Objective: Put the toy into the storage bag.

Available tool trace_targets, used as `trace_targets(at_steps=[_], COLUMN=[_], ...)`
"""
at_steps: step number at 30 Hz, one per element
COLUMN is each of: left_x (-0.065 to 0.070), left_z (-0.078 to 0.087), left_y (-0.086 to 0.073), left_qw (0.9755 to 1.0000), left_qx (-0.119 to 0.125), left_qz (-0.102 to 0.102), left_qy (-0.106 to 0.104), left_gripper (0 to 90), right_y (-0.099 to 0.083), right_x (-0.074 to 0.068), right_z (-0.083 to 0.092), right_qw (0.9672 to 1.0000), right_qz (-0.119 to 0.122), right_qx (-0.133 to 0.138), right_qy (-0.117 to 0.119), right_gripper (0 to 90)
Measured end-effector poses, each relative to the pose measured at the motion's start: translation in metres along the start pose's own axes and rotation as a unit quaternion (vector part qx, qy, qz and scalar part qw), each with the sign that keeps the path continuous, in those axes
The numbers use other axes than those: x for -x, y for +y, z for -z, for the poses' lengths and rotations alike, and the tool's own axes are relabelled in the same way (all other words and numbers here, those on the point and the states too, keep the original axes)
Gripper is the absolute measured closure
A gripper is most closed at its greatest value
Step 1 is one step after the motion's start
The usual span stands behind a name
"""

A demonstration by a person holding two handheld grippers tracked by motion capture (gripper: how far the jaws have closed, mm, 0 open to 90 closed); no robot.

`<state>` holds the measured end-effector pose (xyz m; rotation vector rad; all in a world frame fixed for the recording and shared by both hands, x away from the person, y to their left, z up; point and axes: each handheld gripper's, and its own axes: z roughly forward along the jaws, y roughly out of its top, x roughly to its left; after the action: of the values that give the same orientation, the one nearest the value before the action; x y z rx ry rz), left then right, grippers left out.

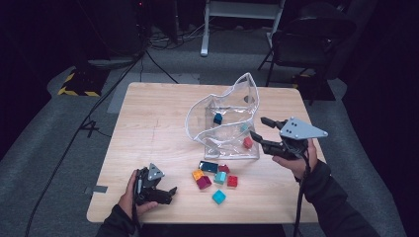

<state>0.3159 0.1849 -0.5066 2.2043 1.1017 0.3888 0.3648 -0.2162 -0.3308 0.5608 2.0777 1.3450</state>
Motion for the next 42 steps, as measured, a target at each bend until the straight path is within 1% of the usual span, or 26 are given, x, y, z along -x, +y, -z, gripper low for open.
trace_targets(at_steps=[3,9,13,15,17,18,25,28,31,42], left_x=[0.000,0.000,0.000,0.000,0.000,0.000,0.000,0.000,0.000,0.000], left_z=[0.000,0.000,0.000,0.000,0.000,0.000,0.000,0.000,0.000,0.000], left_y=[0.000,0.000,0.000,0.000,0.000,0.000,0.000,0.000,0.000,0.000], left_qw=[1.0000,1.0000,1.0000,1.0000,1.0000,1.0000,1.0000,1.0000,1.0000,1.0000], left_qx=[-0.001,0.000,0.000,0.000,0.000,0.000,0.000,0.000,0.000,0.000], left_qz=[-0.001,0.000,0.000,0.000,0.000,0.000,0.000,0.000,0.000,0.000], left_qy=[0.000,0.000,0.000,0.000,0.000,0.000,0.000,0.000,0.000,0.000], left_gripper=[0.5,0.5,0.6,0.5,0.5,0.5,0.5,0.5,0.6,0.5], right_y=[-0.010,-0.029,-0.045,-0.052,-0.058,-0.062,-0.082,-0.087,-0.092,-0.112], right_x=[-0.007,-0.022,-0.031,-0.034,-0.037,-0.039,-0.047,-0.050,-0.052,-0.065], right_z=[0.002,0.001,-0.004,-0.006,-0.009,-0.010,-0.020,-0.023,-0.026,-0.043], right_qw=[0.9999,0.9993,0.9982,0.9976,0.9971,0.9965,0.9935,0.9923,0.9914,0.9851], right_qz=[-0.003,0.000,0.005,0.003,0.004,0.004,0.002,0.005,0.005,0.011], right_qx=[-0.003,-0.015,-0.033,-0.040,-0.047,-0.055,-0.080,-0.084,-0.091,-0.122], right_qy=[0.011,0.034,0.050,0.056,0.060,0.064,0.081,0.090,0.094,0.121], right_gripper=[43.4,42.3,41.5,41.4,41.2,40.8,39.9,38.5,38.1,37.0])
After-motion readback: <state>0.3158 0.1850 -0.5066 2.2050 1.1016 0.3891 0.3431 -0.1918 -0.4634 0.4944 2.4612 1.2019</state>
